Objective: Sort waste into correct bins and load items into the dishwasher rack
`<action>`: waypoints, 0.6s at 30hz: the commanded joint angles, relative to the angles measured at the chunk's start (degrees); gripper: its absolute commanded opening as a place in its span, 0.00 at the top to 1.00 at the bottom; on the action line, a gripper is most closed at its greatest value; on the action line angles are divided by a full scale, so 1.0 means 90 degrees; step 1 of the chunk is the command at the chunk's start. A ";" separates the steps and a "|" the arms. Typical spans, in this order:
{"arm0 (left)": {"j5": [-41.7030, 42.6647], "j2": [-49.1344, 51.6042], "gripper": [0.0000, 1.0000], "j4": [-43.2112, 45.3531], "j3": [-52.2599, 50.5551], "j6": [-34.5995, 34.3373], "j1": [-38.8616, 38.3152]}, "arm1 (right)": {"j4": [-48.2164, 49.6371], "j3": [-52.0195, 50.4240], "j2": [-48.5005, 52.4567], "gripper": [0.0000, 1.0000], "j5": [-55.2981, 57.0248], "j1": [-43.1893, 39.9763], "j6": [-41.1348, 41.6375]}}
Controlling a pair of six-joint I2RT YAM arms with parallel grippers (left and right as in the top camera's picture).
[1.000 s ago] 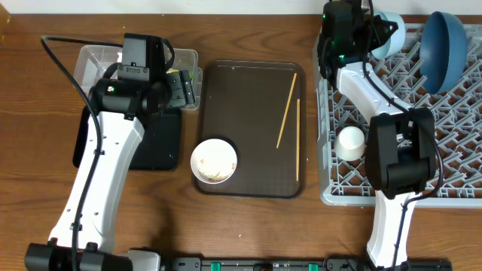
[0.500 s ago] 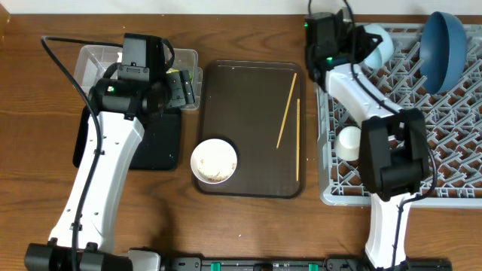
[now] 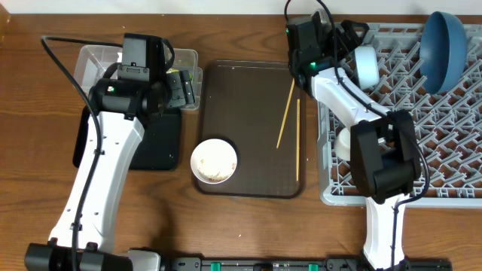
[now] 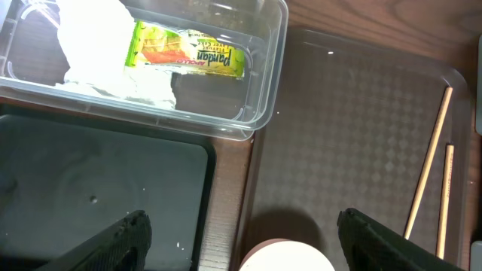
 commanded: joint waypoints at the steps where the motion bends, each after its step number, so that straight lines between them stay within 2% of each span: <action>1: -0.0034 0.0036 0.18 -0.0002 -0.0053 -0.0010 0.0017 | -0.0039 0.0007 -0.0636 0.06 -0.0634 0.0000 0.0483; 11: -0.0032 0.0036 0.18 -0.0005 -0.0053 -0.0012 0.0015 | -0.1071 0.0007 -0.1749 0.16 -0.2922 -0.0335 0.2042; 15: -0.0034 0.0036 0.18 -0.0044 -0.0053 -0.0010 0.0015 | -0.2118 0.0007 -0.2093 0.17 -0.4957 -0.0440 0.3101; 18: -0.0034 0.0036 0.18 -0.0041 -0.0053 -0.0012 0.0017 | -0.2771 0.0007 -0.2217 0.17 -0.7232 -0.0440 0.3937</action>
